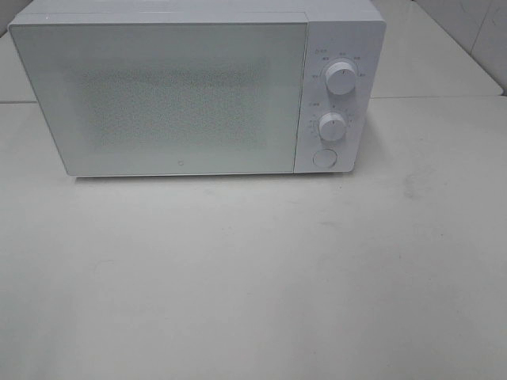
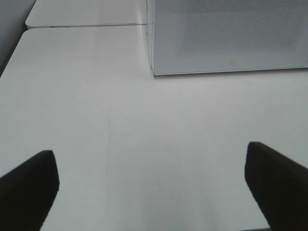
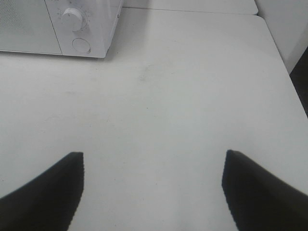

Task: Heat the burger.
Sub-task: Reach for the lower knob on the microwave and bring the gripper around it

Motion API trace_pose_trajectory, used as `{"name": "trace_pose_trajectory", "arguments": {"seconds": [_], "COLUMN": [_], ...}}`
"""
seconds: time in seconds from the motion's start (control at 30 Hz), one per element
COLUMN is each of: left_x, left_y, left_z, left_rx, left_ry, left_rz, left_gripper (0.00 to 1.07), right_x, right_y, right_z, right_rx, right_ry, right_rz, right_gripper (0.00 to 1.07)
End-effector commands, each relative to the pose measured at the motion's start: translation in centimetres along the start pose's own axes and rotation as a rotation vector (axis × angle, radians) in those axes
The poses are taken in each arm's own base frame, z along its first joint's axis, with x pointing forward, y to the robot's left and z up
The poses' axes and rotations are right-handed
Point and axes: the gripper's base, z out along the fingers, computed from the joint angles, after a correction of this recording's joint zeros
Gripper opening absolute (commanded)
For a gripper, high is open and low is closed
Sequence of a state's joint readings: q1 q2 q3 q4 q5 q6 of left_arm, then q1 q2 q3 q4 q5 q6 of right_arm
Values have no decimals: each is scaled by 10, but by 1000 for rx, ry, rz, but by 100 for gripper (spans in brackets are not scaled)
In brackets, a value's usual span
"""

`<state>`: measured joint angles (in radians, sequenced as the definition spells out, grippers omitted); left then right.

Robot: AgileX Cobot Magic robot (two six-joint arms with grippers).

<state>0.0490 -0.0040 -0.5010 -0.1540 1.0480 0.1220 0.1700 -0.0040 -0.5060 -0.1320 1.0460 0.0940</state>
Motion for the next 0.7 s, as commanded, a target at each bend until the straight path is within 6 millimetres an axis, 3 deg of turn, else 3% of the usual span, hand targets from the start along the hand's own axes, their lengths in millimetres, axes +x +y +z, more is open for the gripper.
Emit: {"name": "trace_pose_trajectory", "arguments": {"seconds": [0.03, 0.7], "left_x": [1, 1], "left_y": [-1, -1], "left_z": [-3, -3], "left_rx": [0, 0], "left_ry": [-30, -30], "left_rz": [-3, -3], "left_gripper": [105, 105], "right_x": [2, 2], "right_y": [0, 0], "right_z": [-3, -3], "right_rx": [4, 2], "right_ry": [-35, -34], "right_rz": [4, 5], "right_gripper": [76, 76]}}
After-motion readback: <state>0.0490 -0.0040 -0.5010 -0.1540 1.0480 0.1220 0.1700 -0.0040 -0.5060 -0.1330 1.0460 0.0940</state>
